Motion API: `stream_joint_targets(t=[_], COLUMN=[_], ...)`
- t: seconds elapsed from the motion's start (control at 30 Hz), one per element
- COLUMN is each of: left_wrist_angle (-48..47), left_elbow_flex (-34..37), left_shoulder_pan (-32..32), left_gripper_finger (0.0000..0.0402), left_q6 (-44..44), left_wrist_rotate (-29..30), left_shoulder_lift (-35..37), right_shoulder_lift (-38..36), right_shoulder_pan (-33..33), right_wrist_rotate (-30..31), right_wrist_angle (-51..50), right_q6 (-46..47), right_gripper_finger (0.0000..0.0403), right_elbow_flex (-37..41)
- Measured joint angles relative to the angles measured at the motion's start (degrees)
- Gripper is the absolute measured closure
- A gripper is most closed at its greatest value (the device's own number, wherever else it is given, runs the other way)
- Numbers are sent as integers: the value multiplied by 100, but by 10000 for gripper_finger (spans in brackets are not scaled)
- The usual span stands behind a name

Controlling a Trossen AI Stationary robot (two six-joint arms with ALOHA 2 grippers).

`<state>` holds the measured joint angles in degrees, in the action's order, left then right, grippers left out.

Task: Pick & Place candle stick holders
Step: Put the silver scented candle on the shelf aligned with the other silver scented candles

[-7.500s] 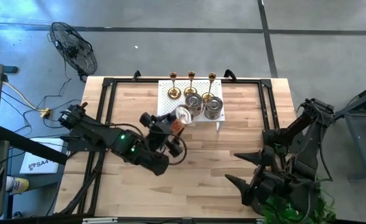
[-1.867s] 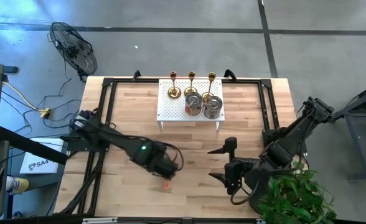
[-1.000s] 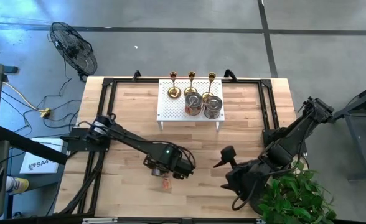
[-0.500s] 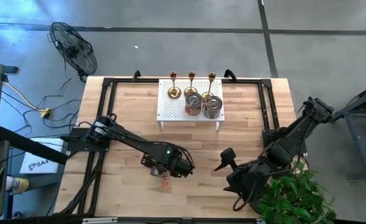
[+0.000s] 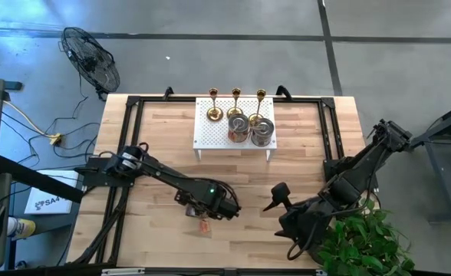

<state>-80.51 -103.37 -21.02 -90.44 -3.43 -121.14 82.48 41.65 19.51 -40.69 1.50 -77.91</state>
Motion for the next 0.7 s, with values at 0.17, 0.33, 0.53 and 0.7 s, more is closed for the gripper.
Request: stream_joint_targets(t=[0.17, 0.33, 0.53, 0.7], left_wrist_angle=[90, 65, 286, 465], left_elbow_flex=[-1, -2, -2, 0], left_shoulder_pan=[2, 0, 2, 0], left_gripper_finger=[7, 7, 7, 7], left_q6=[16, 74, 475, 908], left_wrist_rotate=[121, 82, -143, -64], left_shoulder_lift=[-4, -179, -476, -676], right_shoulder_lift=[0, 0, 0, 0], right_shoulder_pan=[0, 2, 2, 0], right_wrist_rotate=[0, 2, 0, 0], right_wrist_angle=[110, 136, 135, 134], right_q6=[17, 137, 229, 258], right_gripper_finger=[39, 39, 39, 39], right_elbow_flex=[0, 0, 0, 0])
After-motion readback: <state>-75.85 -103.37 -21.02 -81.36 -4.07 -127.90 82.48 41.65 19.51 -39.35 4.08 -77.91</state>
